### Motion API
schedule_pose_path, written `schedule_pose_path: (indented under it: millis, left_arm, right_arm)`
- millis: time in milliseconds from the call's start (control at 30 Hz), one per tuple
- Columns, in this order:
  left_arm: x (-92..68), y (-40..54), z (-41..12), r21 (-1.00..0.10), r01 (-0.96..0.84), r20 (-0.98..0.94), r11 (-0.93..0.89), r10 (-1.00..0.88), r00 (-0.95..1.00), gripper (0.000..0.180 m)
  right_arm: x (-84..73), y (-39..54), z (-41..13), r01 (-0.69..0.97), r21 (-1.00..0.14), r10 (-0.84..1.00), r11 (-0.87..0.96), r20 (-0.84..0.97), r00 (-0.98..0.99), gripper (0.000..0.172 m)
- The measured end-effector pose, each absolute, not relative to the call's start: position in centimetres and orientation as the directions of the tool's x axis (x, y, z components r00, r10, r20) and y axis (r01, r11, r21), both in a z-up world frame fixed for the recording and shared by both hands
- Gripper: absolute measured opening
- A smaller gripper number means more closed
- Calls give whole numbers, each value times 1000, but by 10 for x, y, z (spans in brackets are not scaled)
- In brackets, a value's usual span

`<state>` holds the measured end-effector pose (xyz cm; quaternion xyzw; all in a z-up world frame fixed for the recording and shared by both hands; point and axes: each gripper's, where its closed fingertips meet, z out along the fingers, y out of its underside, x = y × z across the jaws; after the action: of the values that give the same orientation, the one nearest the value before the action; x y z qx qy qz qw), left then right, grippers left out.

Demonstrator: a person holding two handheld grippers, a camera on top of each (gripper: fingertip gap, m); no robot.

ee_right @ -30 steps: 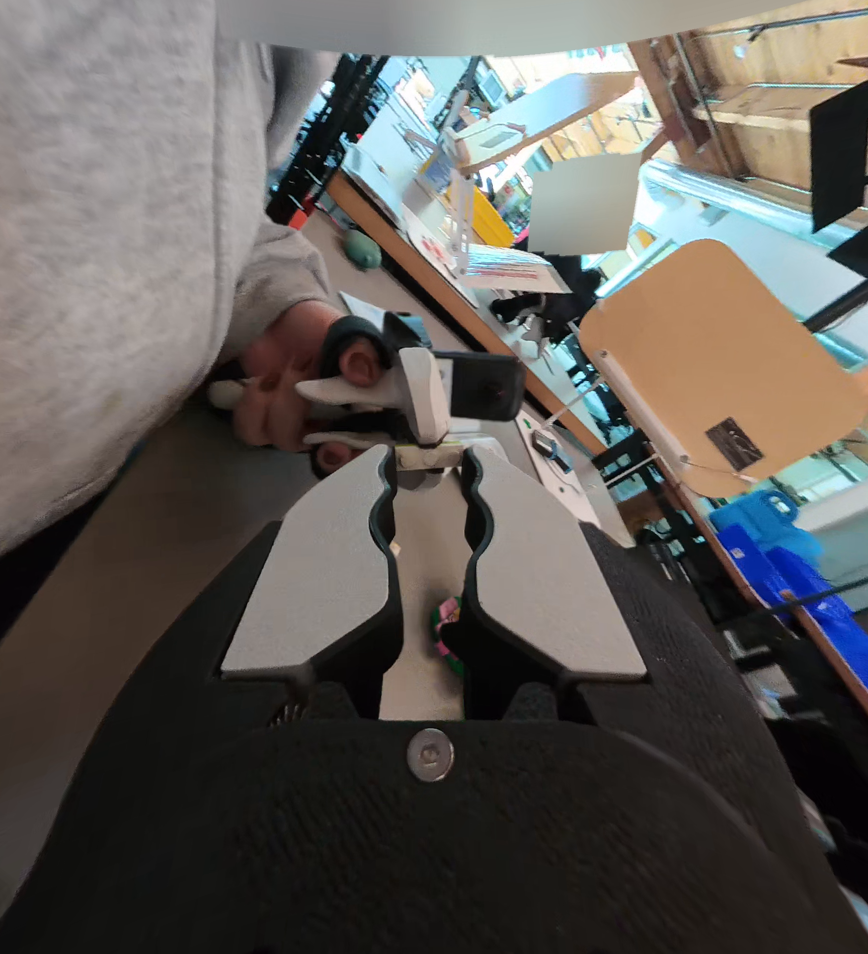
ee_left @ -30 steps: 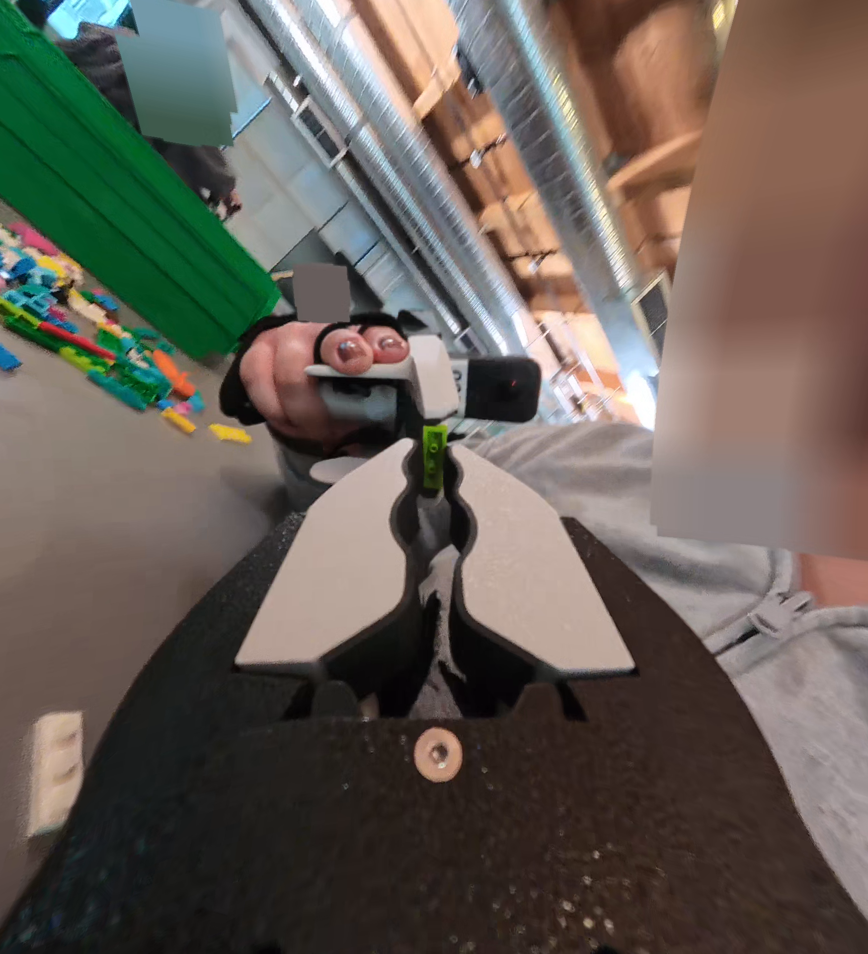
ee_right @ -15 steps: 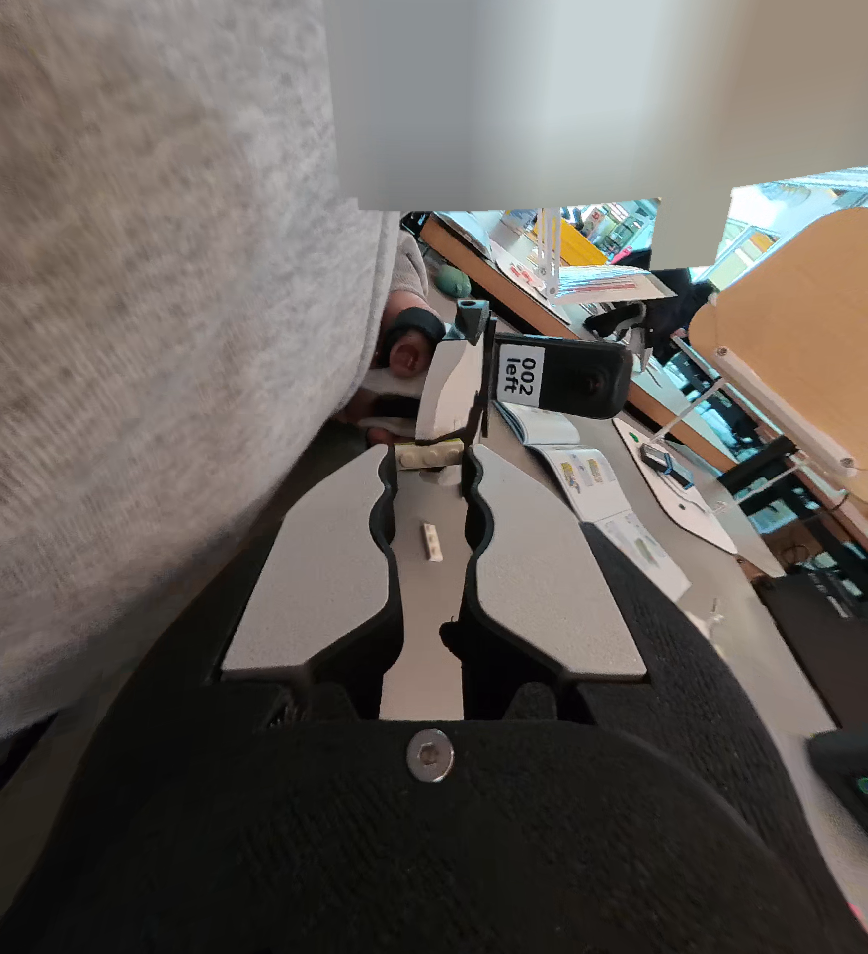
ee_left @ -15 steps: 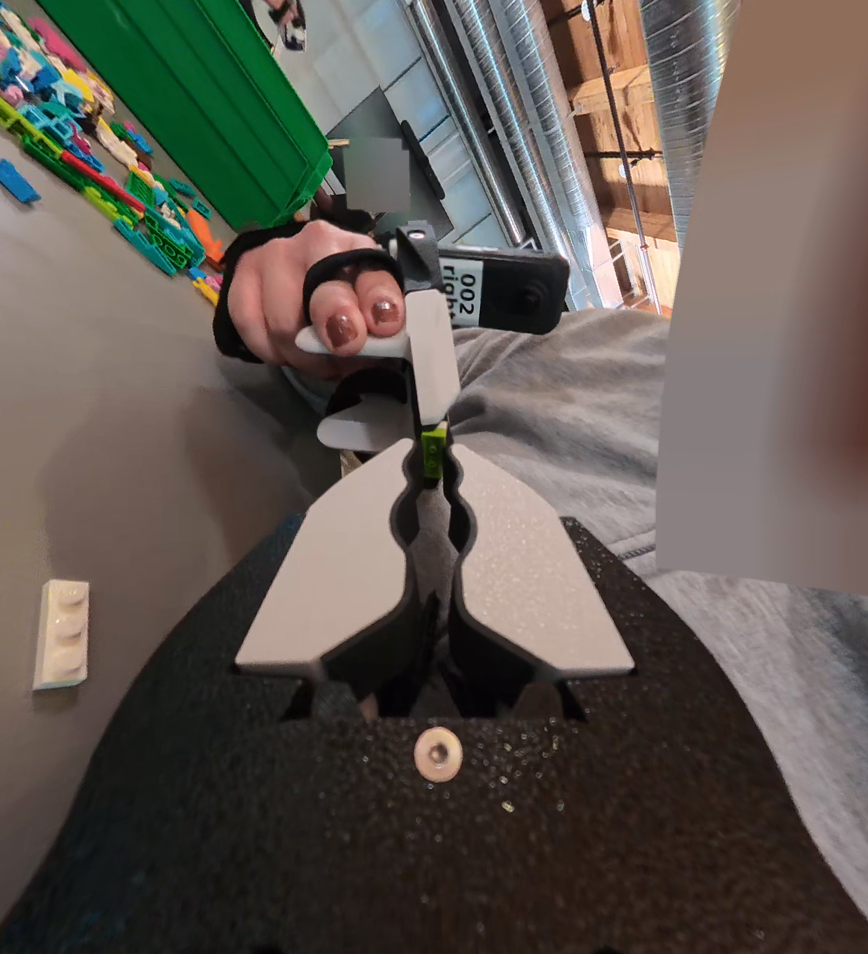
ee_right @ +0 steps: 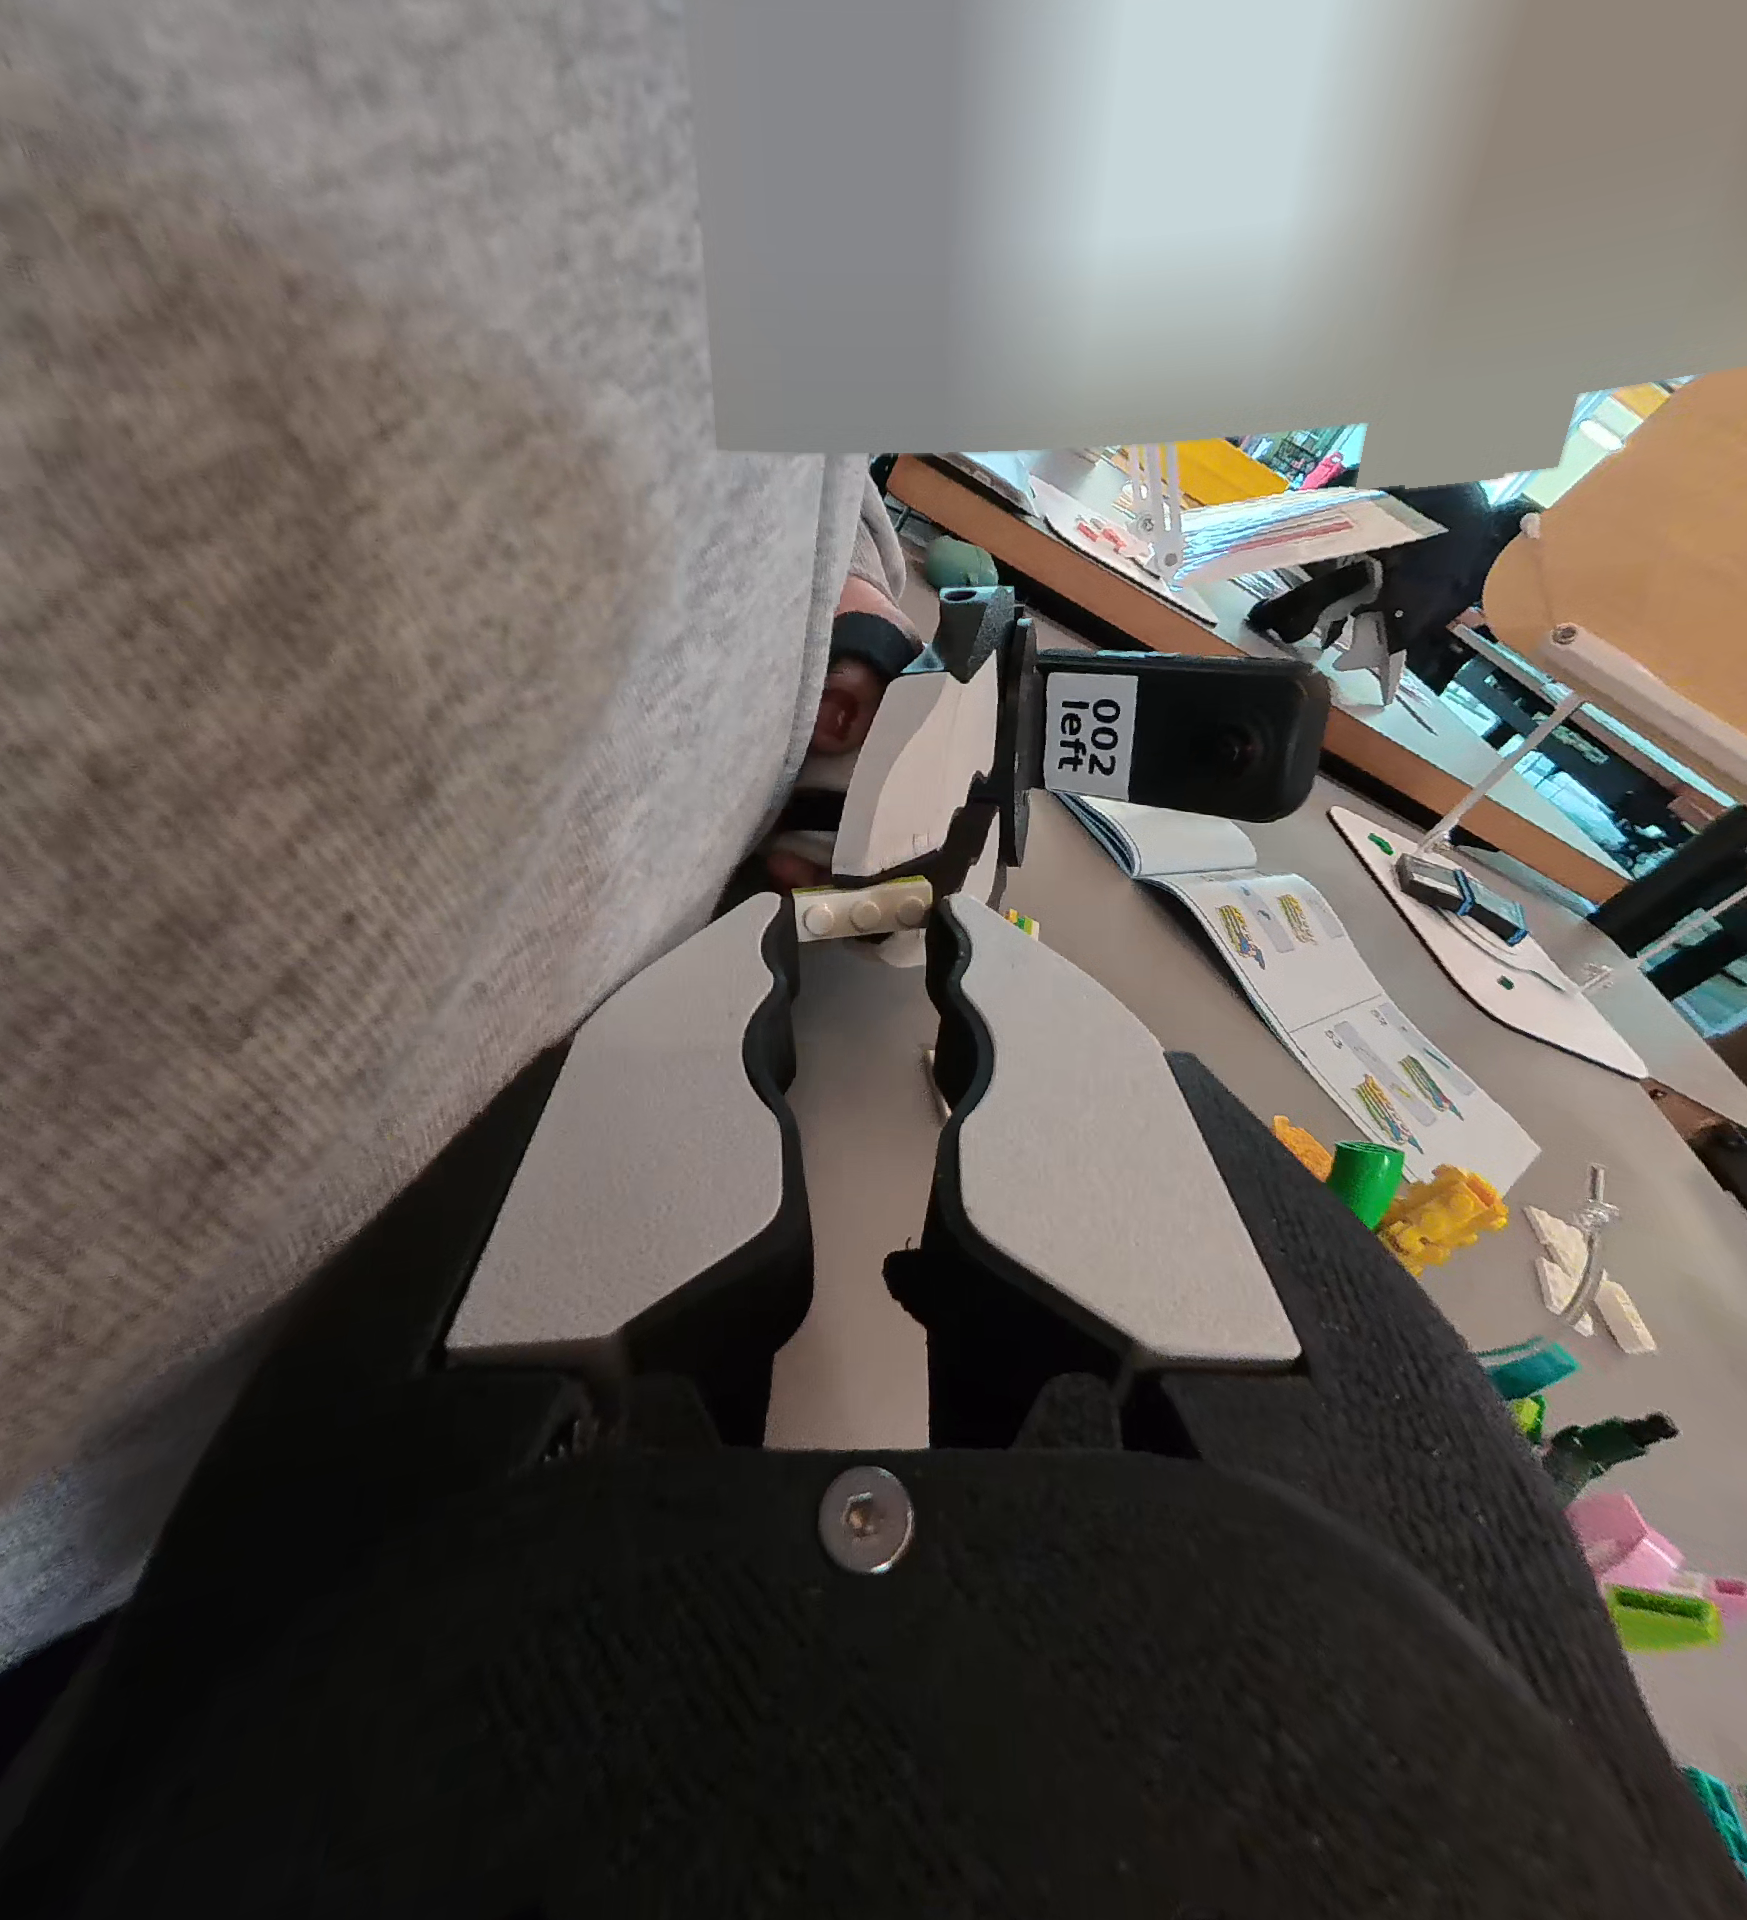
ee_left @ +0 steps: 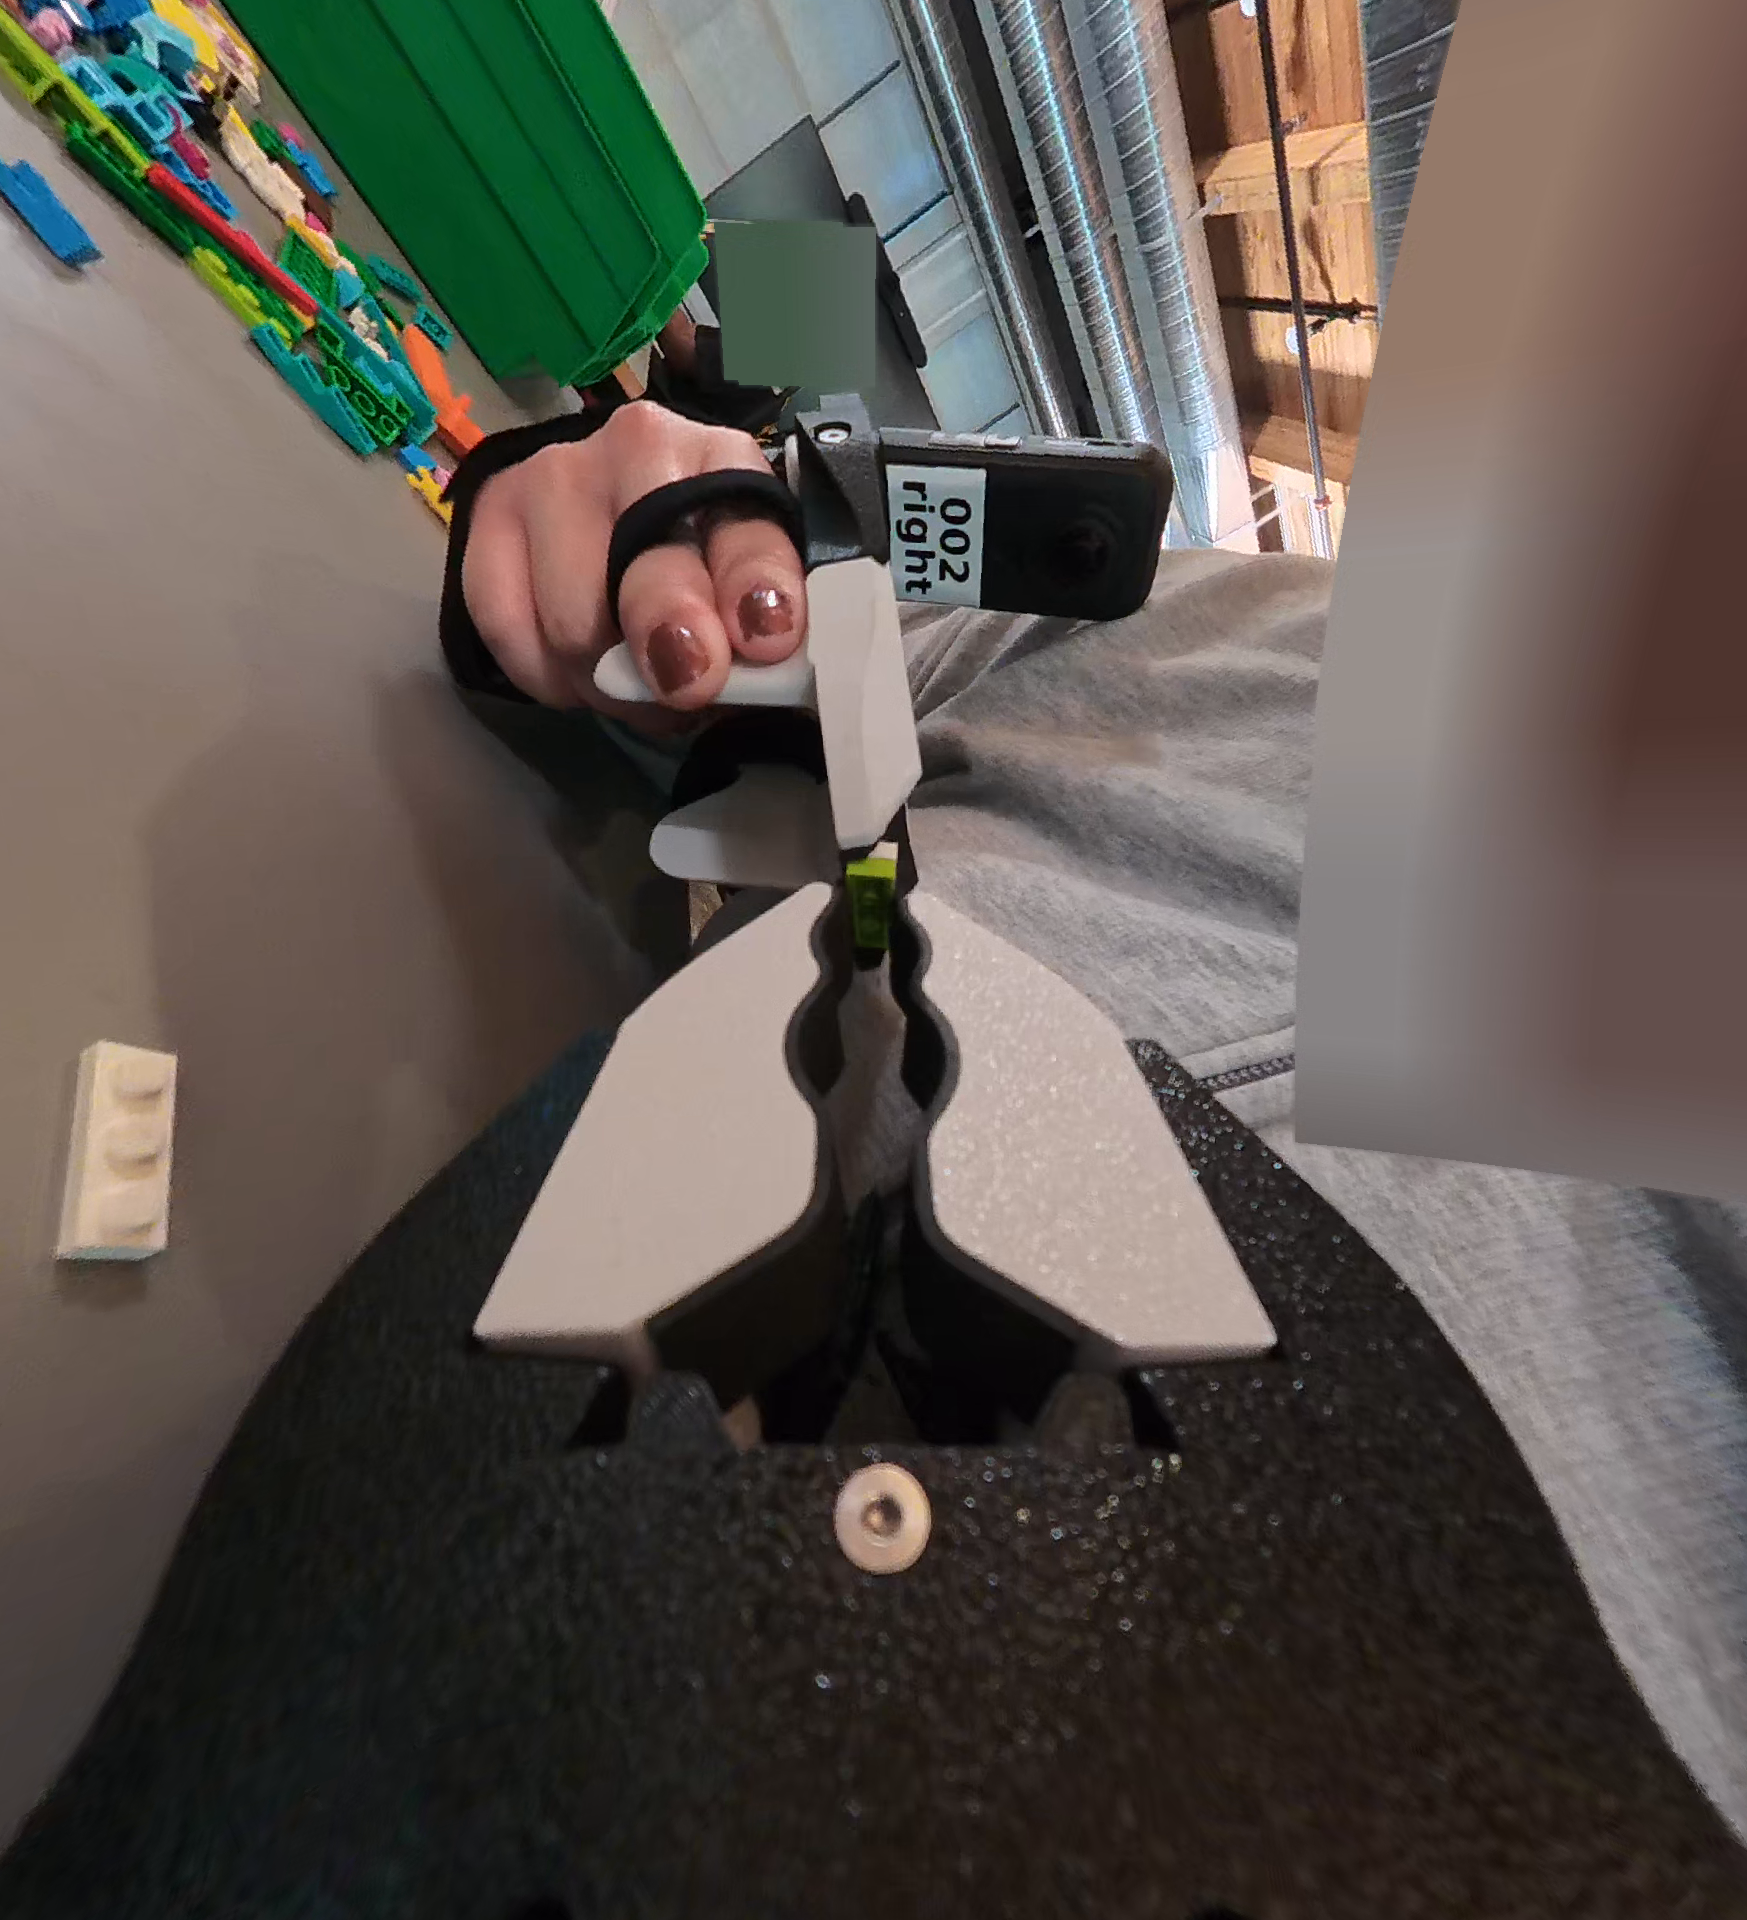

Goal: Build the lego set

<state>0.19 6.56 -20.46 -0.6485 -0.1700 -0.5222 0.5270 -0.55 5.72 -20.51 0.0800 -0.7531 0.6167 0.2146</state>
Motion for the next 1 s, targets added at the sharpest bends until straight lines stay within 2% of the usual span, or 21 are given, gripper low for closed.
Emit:
schedule_pose_path:
  millis: [100,133,200,367,467,500,533,600,867,1000]
  left_arm:
    - [2,63,-205,-507,771,856,-385,-329,399,6]
    - [-4,58,-200,-500,793,853,-348,-356,382,0]
    - [-23,49,-202,-413,865,894,-284,-310,325,0]
    - [-30,61,-202,-447,857,885,-255,-269,381,0]
    - [-23,67,-201,-452,839,881,-304,-298,367,28]
    - [-20,67,-199,-453,834,879,-316,-317,358,29]
    - [-20,67,-199,-449,835,880,-317,-321,352,29]
    - [-22,66,-194,-435,851,877,-293,-354,326,8]
    - [-15,61,-197,-493,817,854,-301,-346,388,7]
    - [-19,55,-196,-476,833,859,-283,-353,371,7]
  right_arm:
    - [-5,57,-206,-384,-896,141,223,420,-897,23]
    - [-4,59,-202,-383,-902,141,201,414,-900,22]
    - [-24,84,-197,-316,-929,242,194,357,-902,23]
    - [-21,64,-206,-358,-904,178,234,402,-898,23]
    - [-25,62,-201,-327,-924,201,199,365,-909,23]
    - [-25,59,-201,-331,-922,202,199,369,-907,23]
    - [-24,56,-200,-335,-923,202,192,371,-906,23]
    - [-25,53,-197,-327,-930,206,168,357,-911,23]
    - [-20,49,-199,-339,-924,184,178,369,-911,23]
    - [-18,58,-201,-341,-920,173,192,373,-912,23]
